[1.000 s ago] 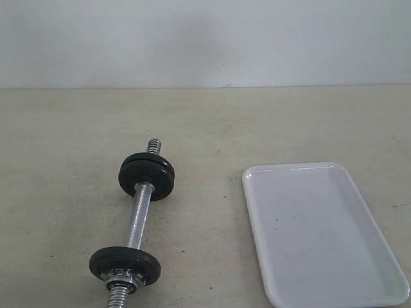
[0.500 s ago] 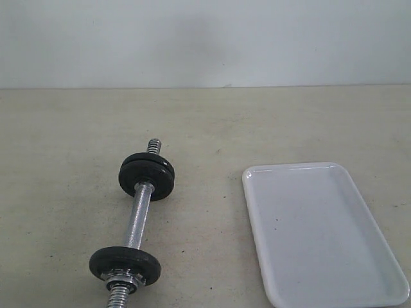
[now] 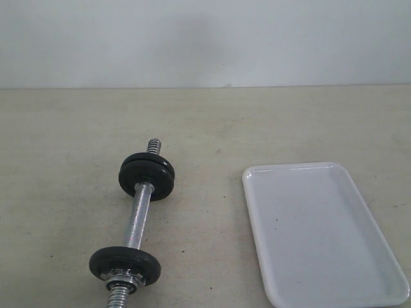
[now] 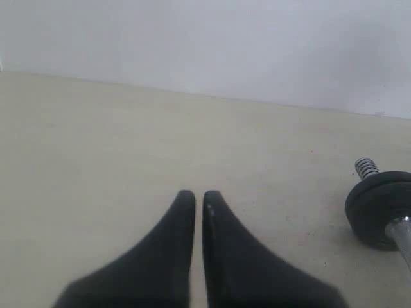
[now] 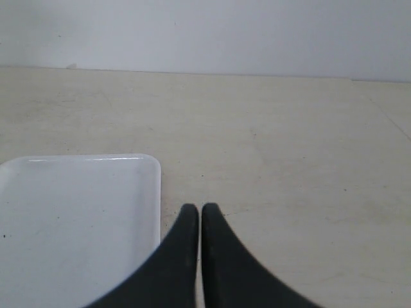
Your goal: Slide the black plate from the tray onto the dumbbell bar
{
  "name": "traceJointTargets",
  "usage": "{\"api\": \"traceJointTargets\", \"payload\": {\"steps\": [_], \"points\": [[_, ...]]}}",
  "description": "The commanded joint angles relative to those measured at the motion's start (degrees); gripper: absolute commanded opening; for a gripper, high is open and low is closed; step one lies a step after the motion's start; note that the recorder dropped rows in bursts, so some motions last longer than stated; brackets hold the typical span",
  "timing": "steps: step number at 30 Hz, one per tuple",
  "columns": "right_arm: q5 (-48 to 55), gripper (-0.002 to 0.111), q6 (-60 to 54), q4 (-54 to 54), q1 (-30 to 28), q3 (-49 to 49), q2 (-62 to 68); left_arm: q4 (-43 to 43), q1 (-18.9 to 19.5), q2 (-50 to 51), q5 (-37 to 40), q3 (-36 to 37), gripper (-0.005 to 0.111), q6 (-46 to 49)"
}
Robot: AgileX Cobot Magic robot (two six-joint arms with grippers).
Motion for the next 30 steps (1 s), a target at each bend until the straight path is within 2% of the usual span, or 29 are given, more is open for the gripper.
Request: {"api": "traceJointTargets", "payload": {"steps": [1, 12, 30], "points": [[-0.9, 0.000, 0.0, -0.7, -0.4, 0.3, -0.2, -0.6, -0.5, -0.1, -0.6, 0.2, 0.004, 1.5], [-1.9, 0.000, 0.0, -0.7, -0.4, 0.3, -0.2, -0.6, -0.5, -0.1, 0.8, 0.2, 0.004, 5.3], [-1.9, 0.000, 0.0, -0.7, -0.4, 0.3, -0.2, -0.6, -0.5, -0.1, 0.6, 0.2, 0.004, 5.3]]}}
